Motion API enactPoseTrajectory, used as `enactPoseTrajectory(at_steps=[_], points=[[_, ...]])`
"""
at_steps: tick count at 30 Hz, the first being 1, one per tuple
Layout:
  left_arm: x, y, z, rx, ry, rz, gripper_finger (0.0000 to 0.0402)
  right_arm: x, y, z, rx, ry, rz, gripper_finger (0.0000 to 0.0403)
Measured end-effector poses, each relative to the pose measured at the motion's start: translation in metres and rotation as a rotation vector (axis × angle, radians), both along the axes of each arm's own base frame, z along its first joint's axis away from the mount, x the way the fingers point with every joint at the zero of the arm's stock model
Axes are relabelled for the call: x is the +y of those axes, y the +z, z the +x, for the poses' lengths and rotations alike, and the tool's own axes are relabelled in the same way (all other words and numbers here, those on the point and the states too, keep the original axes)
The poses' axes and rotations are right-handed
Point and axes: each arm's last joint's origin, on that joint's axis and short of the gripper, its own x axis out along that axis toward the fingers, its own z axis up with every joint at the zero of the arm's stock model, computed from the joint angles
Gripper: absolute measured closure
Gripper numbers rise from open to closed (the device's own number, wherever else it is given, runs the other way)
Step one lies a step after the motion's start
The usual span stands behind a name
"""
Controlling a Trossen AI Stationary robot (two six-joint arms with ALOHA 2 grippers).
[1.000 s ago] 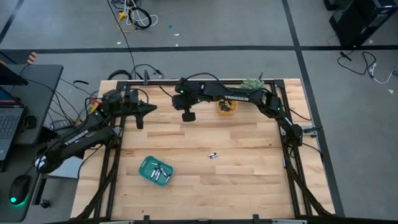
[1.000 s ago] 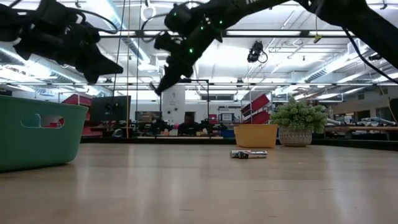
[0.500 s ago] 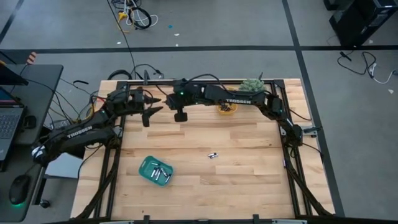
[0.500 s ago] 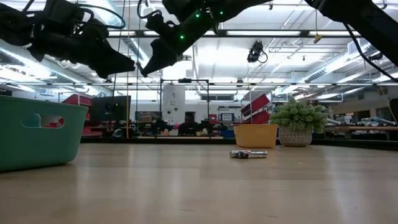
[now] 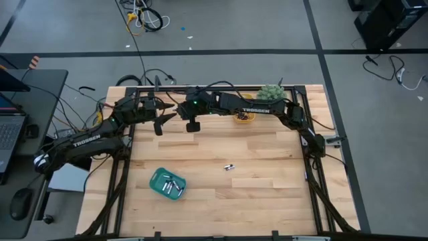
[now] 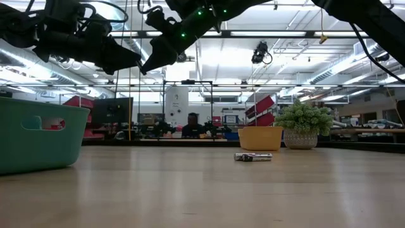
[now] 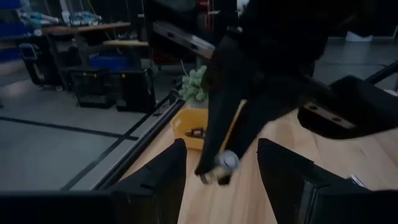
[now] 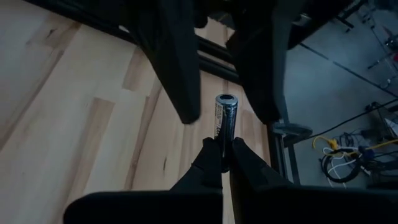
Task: Sort batteries
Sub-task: Put the silver battery into the green bin
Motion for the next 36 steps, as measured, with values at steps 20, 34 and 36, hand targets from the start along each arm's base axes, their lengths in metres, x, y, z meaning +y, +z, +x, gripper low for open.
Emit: enactPoseTrajectory(at_steps=[20,34,36], points=[[0.004,0.0,0.005,-0.01,0.003,0.036,0.0372,0.001,0.001,0.001,-0.02,-0.001,0.004,0.0399],[0.0,0.012,-0.001,-0.119,0.038,-0.016,0.0391,0.003,0.004,-0.013,0.102,-0.054,0.029,0.0323],[-0.004,0.014,-0.003,-0.139,0.021,-0.041,0.0391,0.003,0.009,-0.021,0.141,-0.073,0.056,0.0319]])
